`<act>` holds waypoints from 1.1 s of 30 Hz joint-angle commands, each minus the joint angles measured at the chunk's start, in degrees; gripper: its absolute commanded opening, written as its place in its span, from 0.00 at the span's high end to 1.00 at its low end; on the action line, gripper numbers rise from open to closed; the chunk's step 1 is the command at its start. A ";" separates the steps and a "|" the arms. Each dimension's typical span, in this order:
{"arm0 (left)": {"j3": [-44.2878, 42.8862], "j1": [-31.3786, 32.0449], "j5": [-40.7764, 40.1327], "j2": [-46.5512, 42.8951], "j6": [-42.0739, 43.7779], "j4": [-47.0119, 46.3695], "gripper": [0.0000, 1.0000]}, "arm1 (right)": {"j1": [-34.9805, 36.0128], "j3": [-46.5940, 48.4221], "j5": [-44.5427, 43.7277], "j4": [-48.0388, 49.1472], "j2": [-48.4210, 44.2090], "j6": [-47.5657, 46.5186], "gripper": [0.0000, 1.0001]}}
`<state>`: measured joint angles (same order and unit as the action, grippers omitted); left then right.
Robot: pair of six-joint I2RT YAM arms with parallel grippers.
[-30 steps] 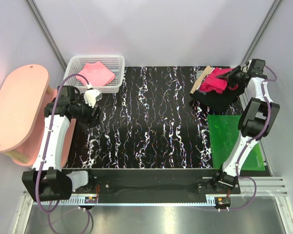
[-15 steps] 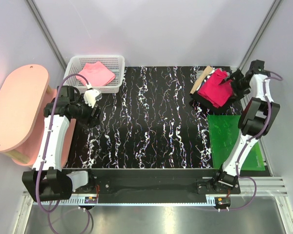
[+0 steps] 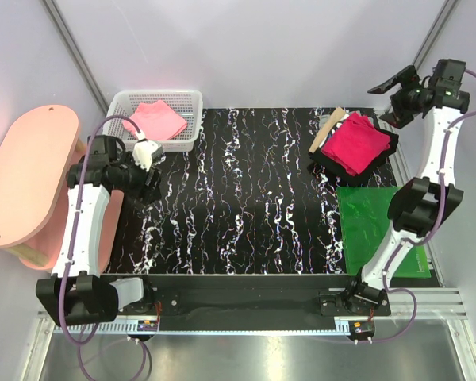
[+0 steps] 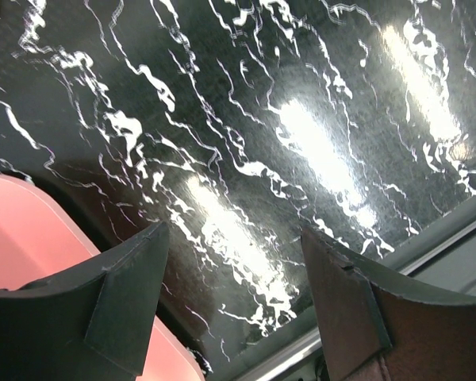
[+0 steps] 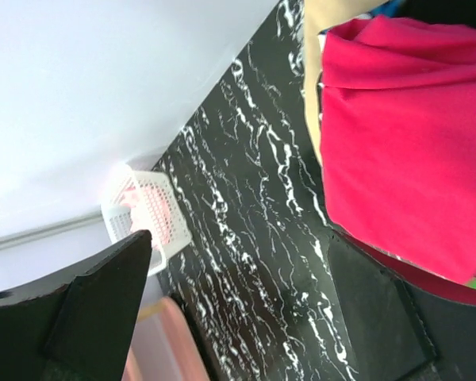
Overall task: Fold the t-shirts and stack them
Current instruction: Smooth out wrinkles on the folded tshirt
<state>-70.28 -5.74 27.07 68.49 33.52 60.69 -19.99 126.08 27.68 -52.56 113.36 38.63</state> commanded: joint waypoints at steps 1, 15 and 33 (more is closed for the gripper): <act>-4.25 -0.59 2.29 1.38 -1.08 -0.13 0.28 | 1.36 4.59 7.99 3.06 11.24 1.00 0.00; -1.71 -2.00 3.34 0.51 -1.35 2.07 0.27 | 1.97 21.30 13.98 3.86 40.79 1.36 0.00; -0.21 -2.79 3.69 -3.80 -2.67 2.42 0.27 | 10.58 2.90 10.99 7.03 13.47 -6.28 0.00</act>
<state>-69.65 -8.01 28.62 66.22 31.94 63.57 -13.04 137.16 41.01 -47.20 135.57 36.34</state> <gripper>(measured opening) 0.725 0.994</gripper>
